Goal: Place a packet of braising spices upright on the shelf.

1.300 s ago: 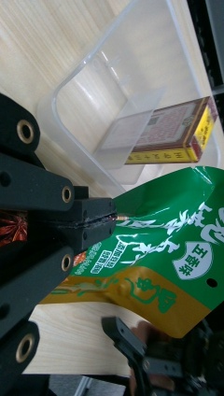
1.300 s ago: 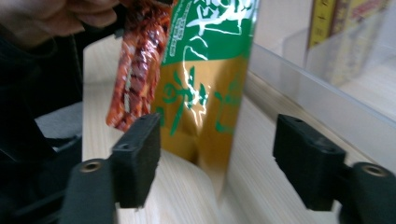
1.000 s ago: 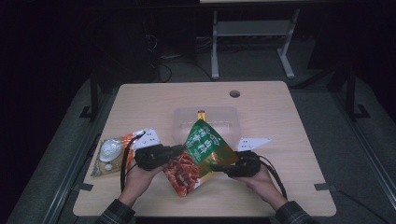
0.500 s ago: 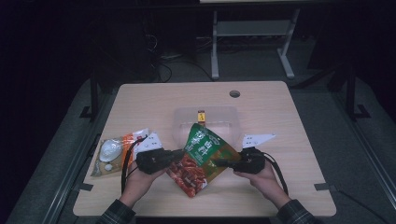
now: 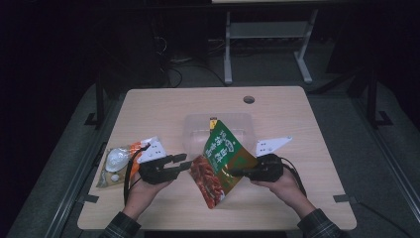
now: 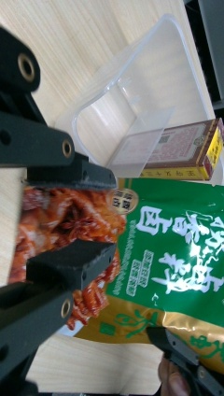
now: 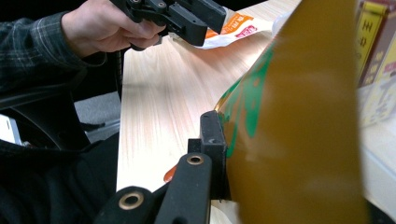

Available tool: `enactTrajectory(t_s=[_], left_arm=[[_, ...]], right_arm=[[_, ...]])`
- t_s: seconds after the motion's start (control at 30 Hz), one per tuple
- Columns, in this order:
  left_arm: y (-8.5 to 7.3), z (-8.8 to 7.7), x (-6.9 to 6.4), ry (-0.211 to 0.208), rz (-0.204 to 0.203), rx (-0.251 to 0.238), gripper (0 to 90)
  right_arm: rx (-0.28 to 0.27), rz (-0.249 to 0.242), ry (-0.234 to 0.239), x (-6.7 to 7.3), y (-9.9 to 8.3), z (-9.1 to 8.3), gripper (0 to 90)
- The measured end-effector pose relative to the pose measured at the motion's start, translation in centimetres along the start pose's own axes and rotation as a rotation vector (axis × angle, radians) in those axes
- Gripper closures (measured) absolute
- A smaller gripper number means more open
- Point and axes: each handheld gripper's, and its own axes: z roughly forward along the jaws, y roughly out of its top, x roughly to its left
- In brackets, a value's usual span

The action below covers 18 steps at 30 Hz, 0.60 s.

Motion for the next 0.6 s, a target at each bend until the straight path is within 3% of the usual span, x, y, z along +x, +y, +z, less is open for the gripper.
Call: enactTrajectory(t_s=[0.27,0.6], left_arm=[[-1.2,0.0,-0.7,-0.023,0.025,0.053,38.6],[-3.1,-0.8,-0.9,-0.032,0.0,0.093,28.4]], right_arm=[[0.034,-0.084,-0.006,0.7,1.6,-0.8,90.0],[0.069,-0.167,-0.026,1.8,3.6,-3.1,90.0]])
